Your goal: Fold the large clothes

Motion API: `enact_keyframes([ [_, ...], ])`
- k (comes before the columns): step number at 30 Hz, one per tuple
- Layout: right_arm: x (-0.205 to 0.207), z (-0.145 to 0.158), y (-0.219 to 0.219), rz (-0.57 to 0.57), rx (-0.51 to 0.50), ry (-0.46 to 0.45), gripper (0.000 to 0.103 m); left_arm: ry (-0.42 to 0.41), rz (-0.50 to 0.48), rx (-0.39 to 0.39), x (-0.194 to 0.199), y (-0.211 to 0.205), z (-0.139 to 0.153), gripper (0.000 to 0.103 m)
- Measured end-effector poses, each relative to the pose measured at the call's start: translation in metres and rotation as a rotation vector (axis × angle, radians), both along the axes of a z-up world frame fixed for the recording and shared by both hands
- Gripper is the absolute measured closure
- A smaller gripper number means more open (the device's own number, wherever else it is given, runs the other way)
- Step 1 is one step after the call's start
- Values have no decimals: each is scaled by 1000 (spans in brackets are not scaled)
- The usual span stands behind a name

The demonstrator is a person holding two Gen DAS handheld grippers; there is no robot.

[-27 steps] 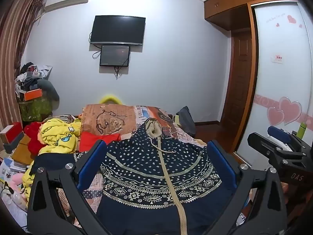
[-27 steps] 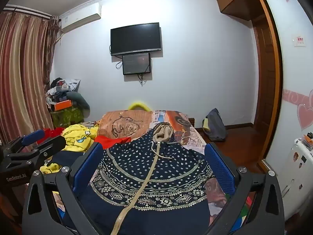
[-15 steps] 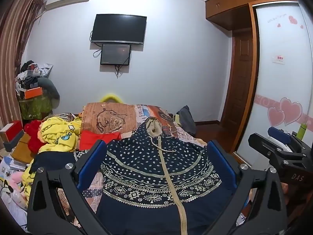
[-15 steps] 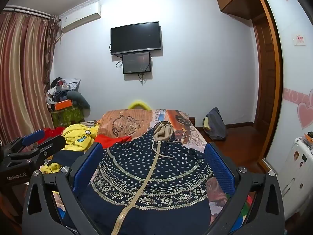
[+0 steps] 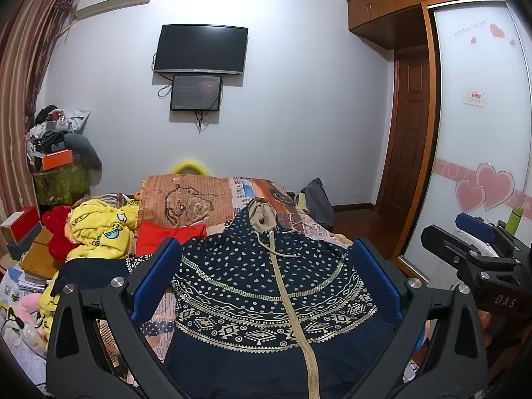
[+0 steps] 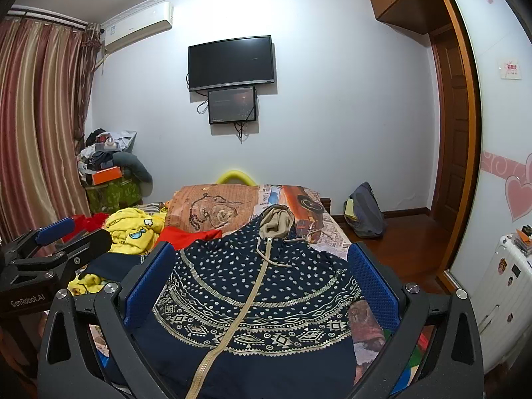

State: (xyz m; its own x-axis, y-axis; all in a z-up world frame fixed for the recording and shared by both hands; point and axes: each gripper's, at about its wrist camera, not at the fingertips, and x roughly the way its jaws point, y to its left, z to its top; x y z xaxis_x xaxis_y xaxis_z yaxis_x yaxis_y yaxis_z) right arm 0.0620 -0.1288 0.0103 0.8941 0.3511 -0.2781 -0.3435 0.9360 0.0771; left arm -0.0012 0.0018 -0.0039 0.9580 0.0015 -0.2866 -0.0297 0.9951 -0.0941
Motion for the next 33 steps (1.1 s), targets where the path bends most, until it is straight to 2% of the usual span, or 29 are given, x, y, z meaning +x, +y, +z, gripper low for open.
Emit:
enact_keyframes([
  [33,4,0,-1,-7,-9,12,0,-1,-7,19,1,-7,1,0],
])
